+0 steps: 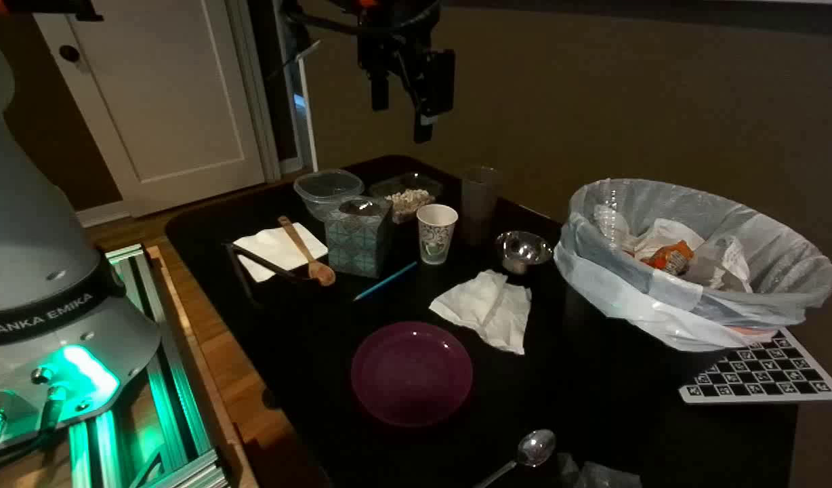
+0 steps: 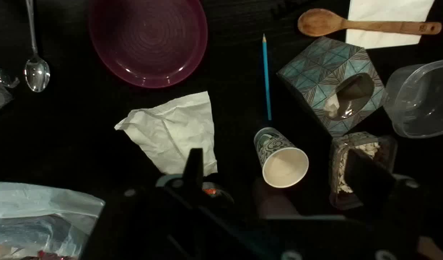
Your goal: Put the pencil in the cup
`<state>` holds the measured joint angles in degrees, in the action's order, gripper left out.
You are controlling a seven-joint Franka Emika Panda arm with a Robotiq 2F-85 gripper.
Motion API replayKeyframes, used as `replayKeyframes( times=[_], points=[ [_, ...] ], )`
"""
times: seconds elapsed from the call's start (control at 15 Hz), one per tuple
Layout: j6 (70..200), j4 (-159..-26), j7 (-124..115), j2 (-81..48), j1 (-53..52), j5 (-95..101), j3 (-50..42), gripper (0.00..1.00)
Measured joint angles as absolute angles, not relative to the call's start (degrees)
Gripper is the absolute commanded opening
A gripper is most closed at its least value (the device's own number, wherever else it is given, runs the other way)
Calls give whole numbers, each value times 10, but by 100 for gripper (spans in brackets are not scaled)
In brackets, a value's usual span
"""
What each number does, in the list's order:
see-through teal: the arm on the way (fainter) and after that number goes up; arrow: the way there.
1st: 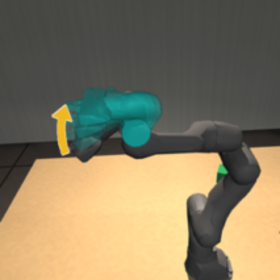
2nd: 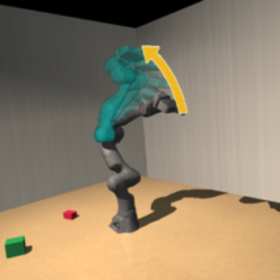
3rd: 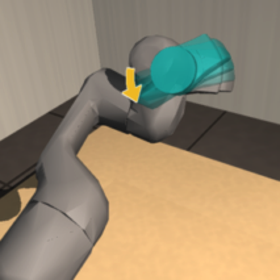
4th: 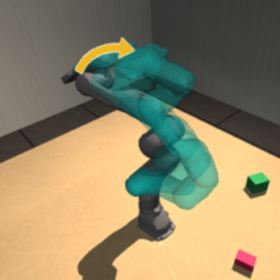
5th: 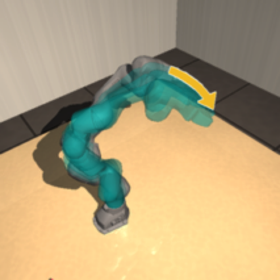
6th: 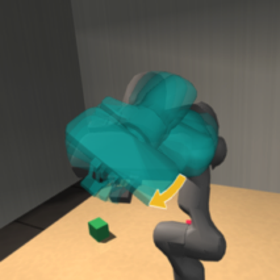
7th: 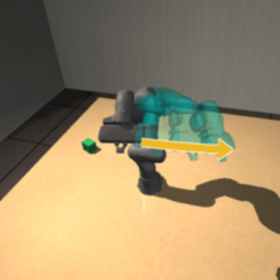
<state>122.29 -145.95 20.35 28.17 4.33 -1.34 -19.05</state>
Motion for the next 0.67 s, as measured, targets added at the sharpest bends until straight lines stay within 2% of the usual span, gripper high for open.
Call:
replayKeyframes(
  times=[0.67],
  points=[
    [1223,-1464,205,279,46,-16,-186,100]
  ],
)
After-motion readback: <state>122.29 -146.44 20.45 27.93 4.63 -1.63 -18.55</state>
